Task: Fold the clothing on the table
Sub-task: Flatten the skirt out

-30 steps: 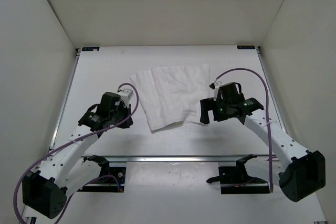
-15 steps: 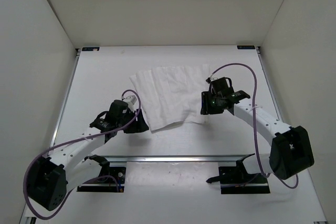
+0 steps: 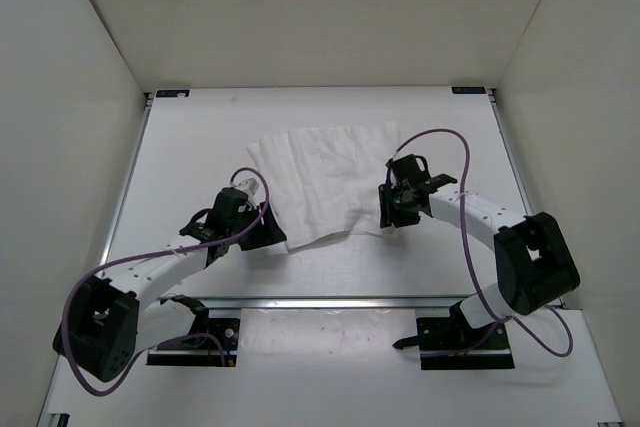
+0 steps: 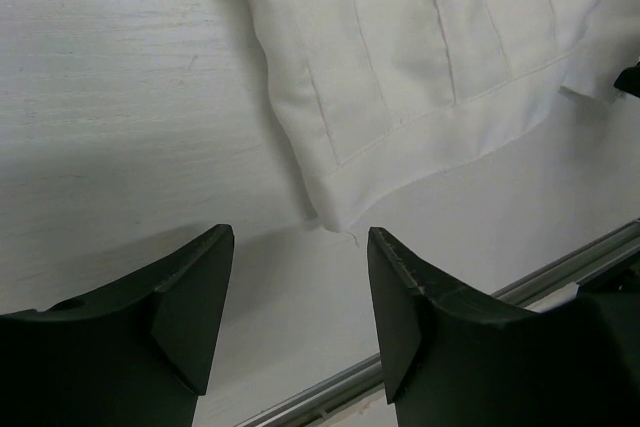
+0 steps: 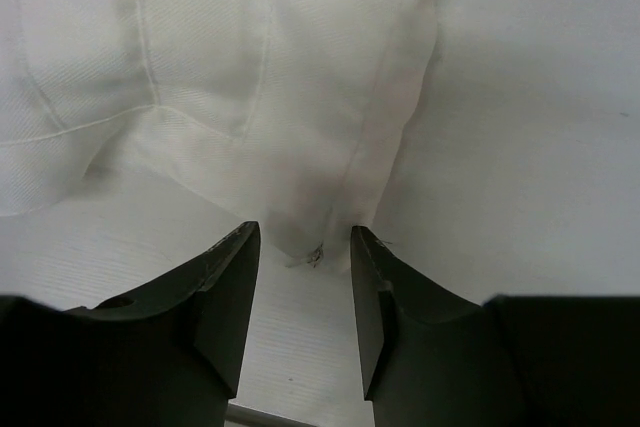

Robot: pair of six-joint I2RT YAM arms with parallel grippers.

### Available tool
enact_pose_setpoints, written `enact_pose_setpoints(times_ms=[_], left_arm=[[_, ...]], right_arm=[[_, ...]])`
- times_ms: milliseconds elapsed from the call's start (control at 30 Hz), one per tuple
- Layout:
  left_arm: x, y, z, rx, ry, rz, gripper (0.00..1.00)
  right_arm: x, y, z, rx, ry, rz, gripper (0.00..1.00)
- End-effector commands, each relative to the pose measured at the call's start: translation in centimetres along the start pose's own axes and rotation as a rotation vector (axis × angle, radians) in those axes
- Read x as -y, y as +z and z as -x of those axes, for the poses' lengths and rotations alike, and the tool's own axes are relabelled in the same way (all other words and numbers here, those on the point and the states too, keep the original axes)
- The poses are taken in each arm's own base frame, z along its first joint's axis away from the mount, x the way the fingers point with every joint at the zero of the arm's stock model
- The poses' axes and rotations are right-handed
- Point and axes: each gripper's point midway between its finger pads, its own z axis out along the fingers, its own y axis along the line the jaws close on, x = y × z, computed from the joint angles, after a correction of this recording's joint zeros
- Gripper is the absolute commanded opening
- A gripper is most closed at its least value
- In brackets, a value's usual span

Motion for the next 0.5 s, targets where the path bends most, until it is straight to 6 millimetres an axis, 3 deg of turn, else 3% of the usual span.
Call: enact_pose_setpoints(times_ms=[0,67,200,467], left_arm=[[-0.7,0.2,0.3,0.031,-0.032,0.02,0.67],[-0.9,0.3,0.4,0.04,-0.041,0.023,0.67],[-0.6,0.5,0.4,0.036,-0.033,0.022,0.68],[-0.9,2.1,0.1,-0.017,0.01,0.101,0.71]], right_arm=[[0.0,0.8,0.2,0.018,0.009,-0.022,0.39],[0.2,1.3,-0.2,0.004,0.024,-0.023,0.29],[0.1,1.4,-0.6,-0.01,0.022,-0.021,0.01],[-0.7,0.9,-0.7,-0.003,0.022,0.019,0.0]])
